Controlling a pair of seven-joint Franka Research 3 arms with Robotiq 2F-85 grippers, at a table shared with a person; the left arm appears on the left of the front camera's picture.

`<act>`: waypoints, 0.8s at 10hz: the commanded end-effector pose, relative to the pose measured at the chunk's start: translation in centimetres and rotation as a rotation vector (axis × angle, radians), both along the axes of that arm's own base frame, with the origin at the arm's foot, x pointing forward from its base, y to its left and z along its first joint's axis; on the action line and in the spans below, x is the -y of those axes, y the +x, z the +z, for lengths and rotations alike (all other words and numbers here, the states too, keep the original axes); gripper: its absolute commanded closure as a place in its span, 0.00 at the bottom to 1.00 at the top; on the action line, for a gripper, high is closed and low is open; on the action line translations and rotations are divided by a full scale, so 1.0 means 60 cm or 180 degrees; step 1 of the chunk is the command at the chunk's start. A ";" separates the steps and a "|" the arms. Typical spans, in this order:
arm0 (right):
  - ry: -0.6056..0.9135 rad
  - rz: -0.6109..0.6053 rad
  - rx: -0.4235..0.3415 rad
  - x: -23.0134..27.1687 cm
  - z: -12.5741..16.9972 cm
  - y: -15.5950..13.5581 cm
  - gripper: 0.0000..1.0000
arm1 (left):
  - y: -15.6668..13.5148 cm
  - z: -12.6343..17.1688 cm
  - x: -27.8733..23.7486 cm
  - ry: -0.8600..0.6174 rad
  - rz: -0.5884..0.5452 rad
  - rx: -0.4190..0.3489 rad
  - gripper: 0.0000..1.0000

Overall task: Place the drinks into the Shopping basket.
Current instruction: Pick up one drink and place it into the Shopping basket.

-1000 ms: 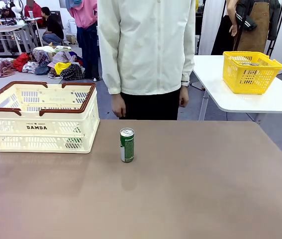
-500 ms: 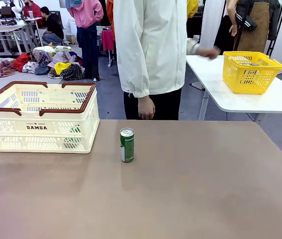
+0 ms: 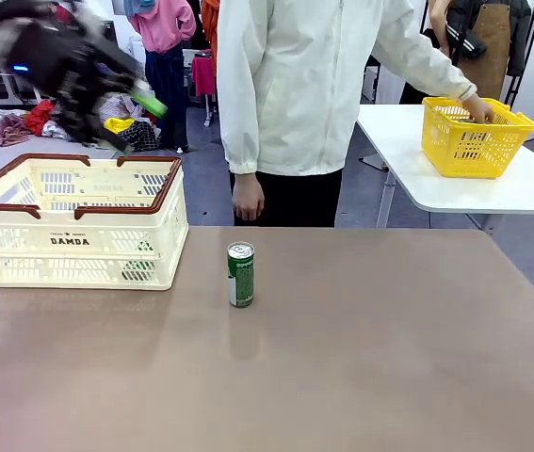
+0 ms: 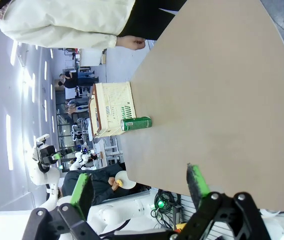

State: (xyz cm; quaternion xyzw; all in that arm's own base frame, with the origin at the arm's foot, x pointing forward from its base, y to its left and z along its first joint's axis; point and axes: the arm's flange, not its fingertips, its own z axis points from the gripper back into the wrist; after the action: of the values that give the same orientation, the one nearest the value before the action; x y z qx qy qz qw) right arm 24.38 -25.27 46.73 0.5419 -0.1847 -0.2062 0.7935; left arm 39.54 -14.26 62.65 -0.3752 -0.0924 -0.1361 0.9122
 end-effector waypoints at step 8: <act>-0.0007 0.0016 0.0059 0.002 0.000 -0.001 0.00 | 0.014 -0.066 0.174 0.1263 -0.0345 -0.0133 0.00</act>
State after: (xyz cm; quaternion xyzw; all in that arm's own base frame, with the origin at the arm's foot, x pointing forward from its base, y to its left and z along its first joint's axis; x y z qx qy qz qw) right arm 24.39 -25.27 46.72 0.5419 -0.1845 -0.2063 0.7935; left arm 40.92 -25.08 58.49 -0.1821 -0.0282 -0.1842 0.9655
